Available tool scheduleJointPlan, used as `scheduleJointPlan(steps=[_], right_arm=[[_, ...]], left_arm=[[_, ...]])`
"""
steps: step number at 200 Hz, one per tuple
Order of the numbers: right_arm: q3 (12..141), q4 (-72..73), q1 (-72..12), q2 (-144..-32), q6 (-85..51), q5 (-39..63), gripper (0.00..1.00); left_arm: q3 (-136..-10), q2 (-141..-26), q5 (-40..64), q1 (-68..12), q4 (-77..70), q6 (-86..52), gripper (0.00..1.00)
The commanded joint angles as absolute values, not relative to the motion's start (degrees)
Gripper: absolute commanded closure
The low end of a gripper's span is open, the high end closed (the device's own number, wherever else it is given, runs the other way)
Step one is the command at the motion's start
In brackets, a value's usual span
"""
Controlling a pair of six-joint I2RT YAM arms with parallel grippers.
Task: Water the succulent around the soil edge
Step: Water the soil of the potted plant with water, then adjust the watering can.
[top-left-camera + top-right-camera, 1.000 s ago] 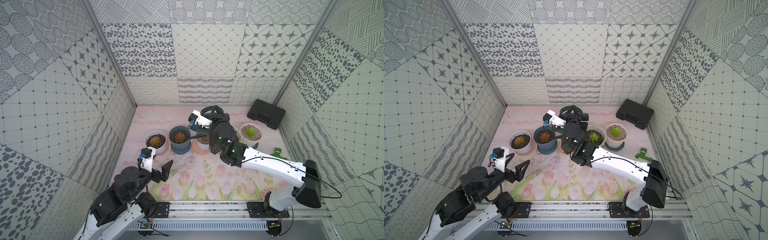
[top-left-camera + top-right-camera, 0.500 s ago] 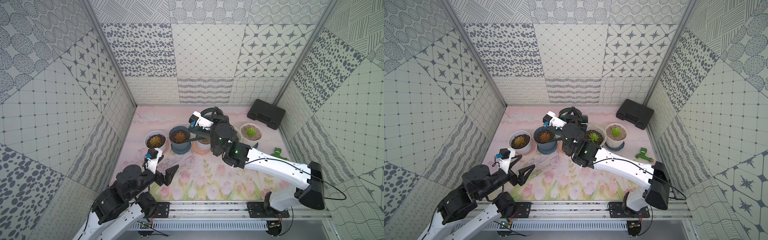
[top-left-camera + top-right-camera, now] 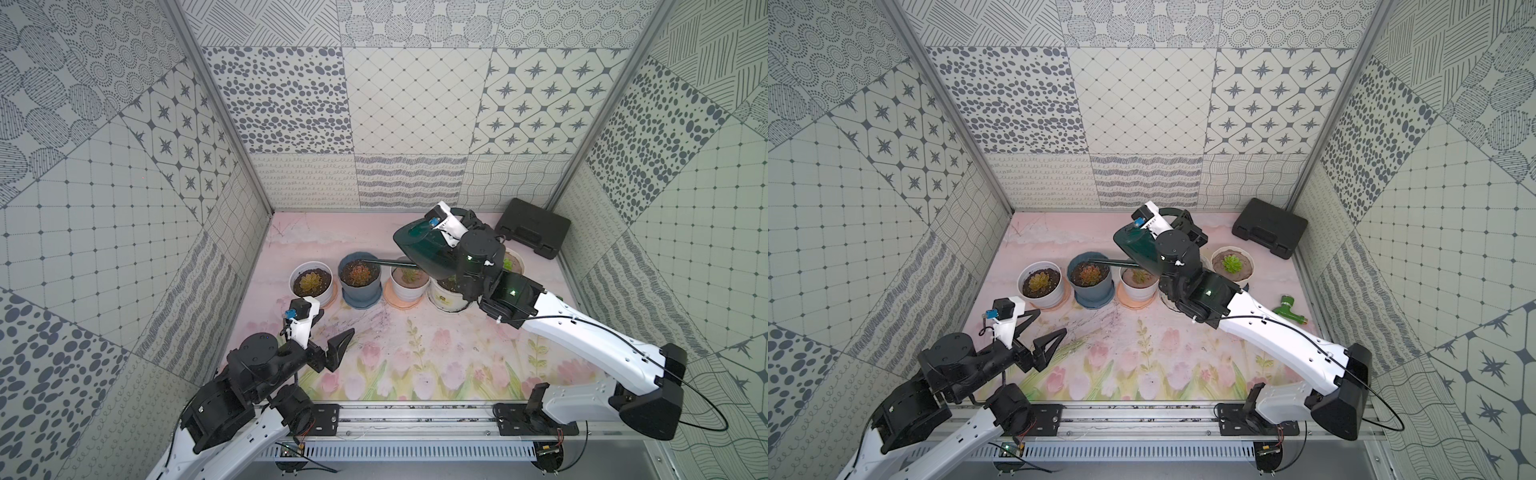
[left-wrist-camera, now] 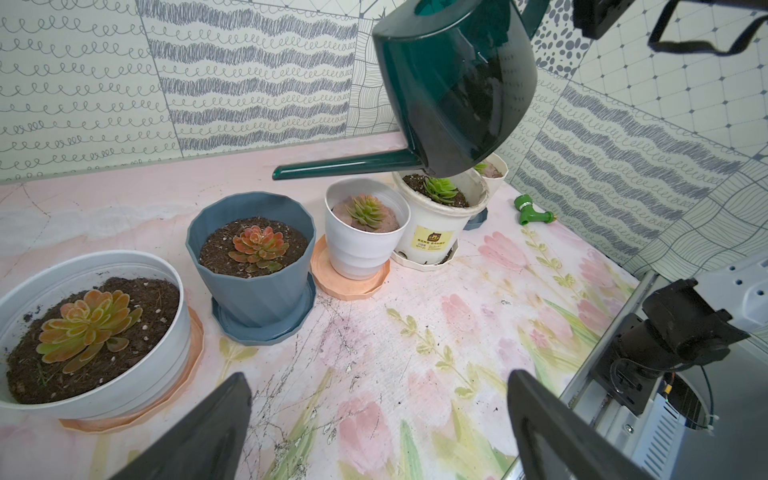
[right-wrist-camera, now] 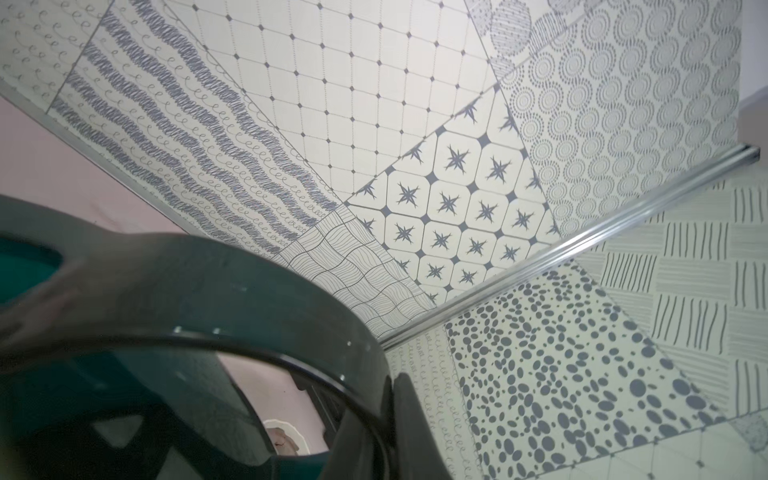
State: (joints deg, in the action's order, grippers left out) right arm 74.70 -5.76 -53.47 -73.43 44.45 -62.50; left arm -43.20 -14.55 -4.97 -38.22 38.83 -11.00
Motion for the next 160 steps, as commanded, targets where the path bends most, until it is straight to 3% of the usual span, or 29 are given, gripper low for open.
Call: scheduleJointPlan(steps=[1,23,98,160], right_arm=[[72.4,-9.4,-51.9,-68.4,26.6,-58.6,1.0],[68.2,-14.3,-50.1,-63.3,14.3,-54.7,1.0],[53.6,-18.2,-47.4,-44.5,-14.4,-45.2,1.0],[47.4,-20.3,-47.4,-39.2,-21.8,-44.6,1.0]], left_arm=[[-43.4,-14.9,-9.0,-38.1,33.6,-13.8,0.01],[-45.7,-18.1,-11.2,-38.1,31.1,-19.2,0.01],[-48.2,-36.4,-0.8,-38.3,3.6,-28.6,0.01],[-46.9,-44.2,3.3,-43.7,-13.4,-27.5,0.19]])
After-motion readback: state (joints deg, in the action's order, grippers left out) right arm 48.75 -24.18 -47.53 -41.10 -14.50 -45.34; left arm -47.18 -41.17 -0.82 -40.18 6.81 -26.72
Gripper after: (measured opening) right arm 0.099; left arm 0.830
